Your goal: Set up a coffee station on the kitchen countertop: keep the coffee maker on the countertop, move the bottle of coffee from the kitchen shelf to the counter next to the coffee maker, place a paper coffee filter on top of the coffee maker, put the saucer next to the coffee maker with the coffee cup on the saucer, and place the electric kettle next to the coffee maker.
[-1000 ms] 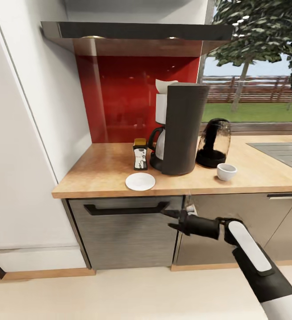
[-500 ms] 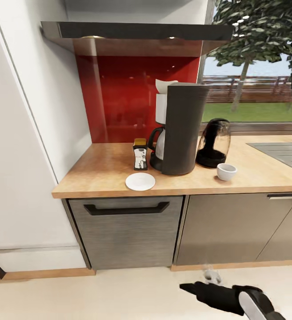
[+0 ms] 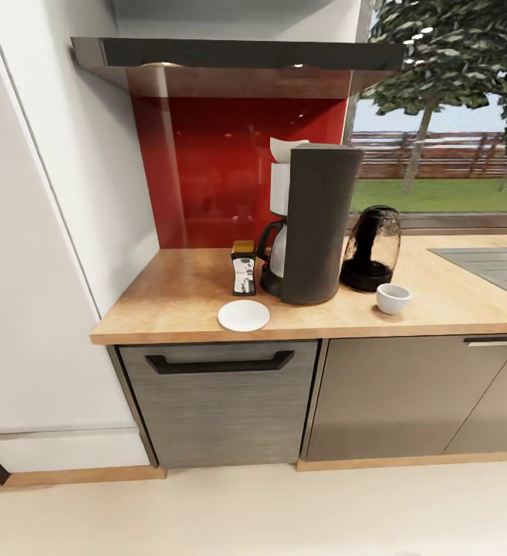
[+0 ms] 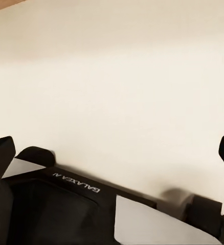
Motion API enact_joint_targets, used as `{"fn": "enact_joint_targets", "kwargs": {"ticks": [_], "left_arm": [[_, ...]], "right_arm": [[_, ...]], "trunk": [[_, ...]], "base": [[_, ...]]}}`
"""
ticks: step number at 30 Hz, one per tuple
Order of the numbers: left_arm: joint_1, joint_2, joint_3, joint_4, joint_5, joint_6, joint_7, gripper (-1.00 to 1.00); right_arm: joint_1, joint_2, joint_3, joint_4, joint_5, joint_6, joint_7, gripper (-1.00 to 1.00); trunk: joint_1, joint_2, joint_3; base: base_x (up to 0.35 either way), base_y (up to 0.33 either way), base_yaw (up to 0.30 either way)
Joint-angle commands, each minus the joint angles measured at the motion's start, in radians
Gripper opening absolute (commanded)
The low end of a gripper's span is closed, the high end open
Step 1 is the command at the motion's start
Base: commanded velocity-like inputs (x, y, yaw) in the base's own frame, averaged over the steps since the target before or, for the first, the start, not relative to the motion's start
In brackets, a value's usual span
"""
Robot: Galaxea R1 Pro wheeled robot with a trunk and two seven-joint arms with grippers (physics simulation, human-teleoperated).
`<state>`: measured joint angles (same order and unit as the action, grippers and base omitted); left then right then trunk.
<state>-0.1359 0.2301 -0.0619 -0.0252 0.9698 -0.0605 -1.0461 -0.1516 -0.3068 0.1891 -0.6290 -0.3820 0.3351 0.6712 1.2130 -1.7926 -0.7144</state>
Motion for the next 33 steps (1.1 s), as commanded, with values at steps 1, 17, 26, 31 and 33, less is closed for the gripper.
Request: {"fn": "enact_joint_targets", "kwargs": {"ticks": [1, 17, 26, 31, 33], "left_arm": [[-0.001, -0.011, 0.019, 0.0, 0.004, -0.007, 0.021, 1.0], [-0.001, -0.056, 0.066, 0.001, 0.004, -0.007, 0.074, 1.0], [-0.001, -0.058, 0.065, 0.001, 0.003, -0.008, 0.083, 1.0], [-0.001, -0.058, 0.065, 0.001, 0.003, -0.007, 0.084, 1.0], [-0.001, -0.058, 0.065, 0.001, 0.003, -0.007, 0.084, 1.0]], "right_arm": [[0.0, -0.006, 0.003, 0.012, -0.004, -0.005, 0.002, 1.0], [0.0, -0.014, 0.003, 0.034, 0.008, -0.028, 0.004, 1.0], [0.0, -0.014, 0.004, 0.034, 0.008, -0.03, -0.001, 1.0], [0.0, -0.014, 0.004, 0.034, 0.009, -0.03, -0.001, 1.0], [0.0, -0.014, 0.004, 0.034, 0.008, -0.03, -0.001, 1.0]], "trunk": [[0.0, 0.0, -0.001], [0.0, 0.0, -0.001], [0.0, 0.0, -0.001], [0.0, 0.0, -0.001], [0.0, 0.0, -0.001]], "base": [[0.0, 0.0, 0.0], [0.0, 0.0, 0.0], [0.0, -0.217, -0.003], [0.0, -0.122, -0.149], [0.0, -0.04, -0.24]]}}
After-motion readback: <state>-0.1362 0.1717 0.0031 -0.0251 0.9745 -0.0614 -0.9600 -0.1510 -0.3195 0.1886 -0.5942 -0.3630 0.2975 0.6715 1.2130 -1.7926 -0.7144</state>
